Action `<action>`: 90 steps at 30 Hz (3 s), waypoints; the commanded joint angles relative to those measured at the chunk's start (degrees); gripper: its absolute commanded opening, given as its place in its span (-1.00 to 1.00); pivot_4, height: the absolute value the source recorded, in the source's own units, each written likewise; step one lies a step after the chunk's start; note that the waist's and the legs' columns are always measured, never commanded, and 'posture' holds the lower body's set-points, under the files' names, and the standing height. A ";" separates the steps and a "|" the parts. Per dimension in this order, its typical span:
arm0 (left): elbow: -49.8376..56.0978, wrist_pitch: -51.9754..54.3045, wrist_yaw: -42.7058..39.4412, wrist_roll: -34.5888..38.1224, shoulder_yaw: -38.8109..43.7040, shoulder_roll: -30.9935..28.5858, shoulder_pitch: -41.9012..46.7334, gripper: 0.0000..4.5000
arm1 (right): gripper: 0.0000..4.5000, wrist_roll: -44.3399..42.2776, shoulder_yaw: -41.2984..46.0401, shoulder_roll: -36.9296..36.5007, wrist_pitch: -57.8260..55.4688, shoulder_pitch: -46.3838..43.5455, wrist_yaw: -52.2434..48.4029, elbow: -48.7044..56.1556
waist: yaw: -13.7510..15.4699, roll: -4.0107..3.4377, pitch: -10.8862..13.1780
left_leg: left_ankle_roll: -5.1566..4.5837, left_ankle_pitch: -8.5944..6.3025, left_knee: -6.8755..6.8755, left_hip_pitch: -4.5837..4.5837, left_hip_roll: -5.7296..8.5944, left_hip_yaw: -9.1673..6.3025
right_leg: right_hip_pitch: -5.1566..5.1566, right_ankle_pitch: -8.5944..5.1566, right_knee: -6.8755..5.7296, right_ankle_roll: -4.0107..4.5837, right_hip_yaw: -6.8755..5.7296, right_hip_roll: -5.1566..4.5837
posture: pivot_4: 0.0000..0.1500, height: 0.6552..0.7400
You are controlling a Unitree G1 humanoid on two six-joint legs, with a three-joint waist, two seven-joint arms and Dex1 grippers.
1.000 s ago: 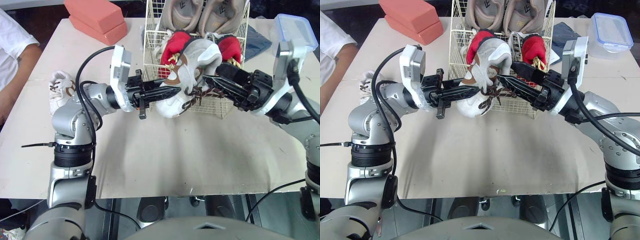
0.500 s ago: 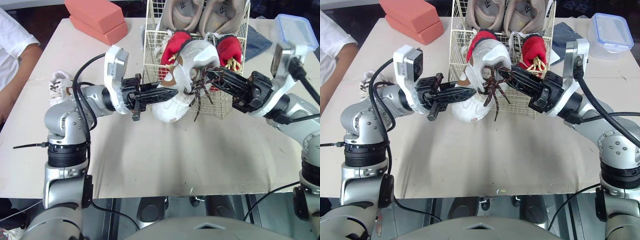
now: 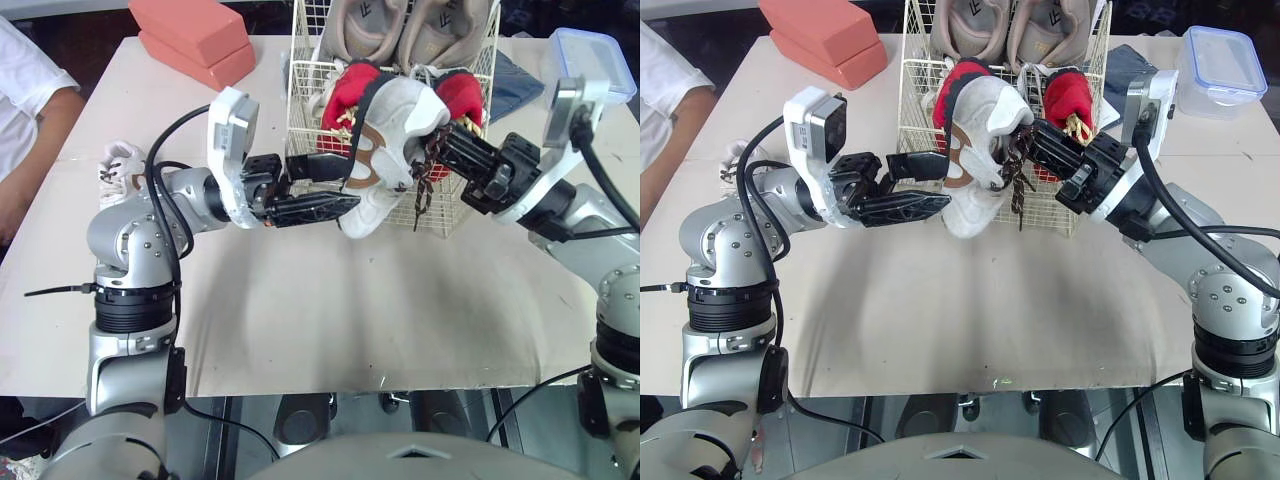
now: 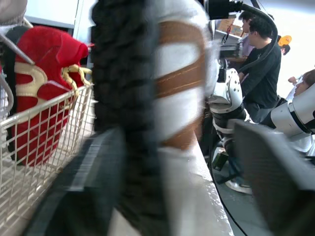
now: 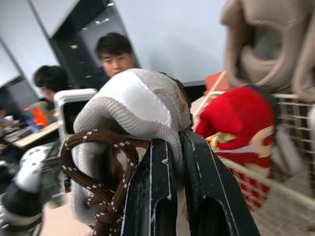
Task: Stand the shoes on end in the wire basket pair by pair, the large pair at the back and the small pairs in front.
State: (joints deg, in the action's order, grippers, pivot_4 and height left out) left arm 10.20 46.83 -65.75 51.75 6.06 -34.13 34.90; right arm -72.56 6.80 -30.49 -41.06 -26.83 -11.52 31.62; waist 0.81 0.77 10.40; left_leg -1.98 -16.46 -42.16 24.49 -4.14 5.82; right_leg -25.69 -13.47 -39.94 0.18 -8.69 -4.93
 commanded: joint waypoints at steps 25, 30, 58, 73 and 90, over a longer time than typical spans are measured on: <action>11.06 1.11 7.93 0.17 3.42 -11.53 3.18 0.87 | -1.00 14.72 5.50 4.13 8.03 2.25 21.37 19.35 | -0.06 -0.01 0.01 | 0.00 0.00 0.08 0.11 0.00 0.00 | -0.11 -0.01 0.06 -0.02 0.02 -0.02 | 1.00 -0.27; 11.54 1.84 8.51 0.21 2.82 -11.92 2.91 0.87 | -1.00 18.88 4.35 4.53 8.51 7.85 21.66 21.96 | -0.04 -0.01 0.00 | 0.01 0.01 0.09 0.05 -0.02 -0.01 | -0.10 -0.08 0.03 -0.13 0.03 0.02 | 1.00 -0.27; 14.26 3.71 10.00 1.65 3.99 -13.89 -0.51 0.92 | -0.45 42.06 -6.05 10.88 9.30 24.92 11.78 14.68 | -0.06 0.07 -0.08 | 0.01 0.00 0.06 -0.03 -0.02 -0.02 | -0.05 -0.15 0.01 -0.23 0.06 0.03 | 1.00 -0.27; 12.72 1.58 9.22 0.13 4.03 -14.58 -1.29 0.92 | 0.81 11.27 16.74 -11.47 6.48 19.79 -10.95 15.70 | -0.18 0.05 -0.06 | 0.00 -0.01 0.08 -0.03 0.02 -0.04 | -0.04 -0.14 0.03 -0.22 0.06 0.05 | 1.00 -0.27; -18.18 -25.67 17.43 -17.65 23.22 -14.33 -12.23 0.92 | 0.81 24.00 -3.35 -6.22 12.84 11.44 -21.10 13.04 | 0.02 0.08 -0.06 | 0.00 -0.01 0.10 -0.05 -0.02 -0.02 | -0.04 -0.07 0.05 -0.09 0.05 0.04 | 1.00 -0.27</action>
State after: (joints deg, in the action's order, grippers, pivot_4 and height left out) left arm -3.80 25.96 -48.56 37.05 25.92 -46.68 23.54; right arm -49.69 3.85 -37.29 -30.30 -14.93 -31.61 43.82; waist 0.83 0.85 10.34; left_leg -1.98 -16.47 -42.06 24.46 -4.16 5.80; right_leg -25.73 -13.53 -39.87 0.10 -8.65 -4.90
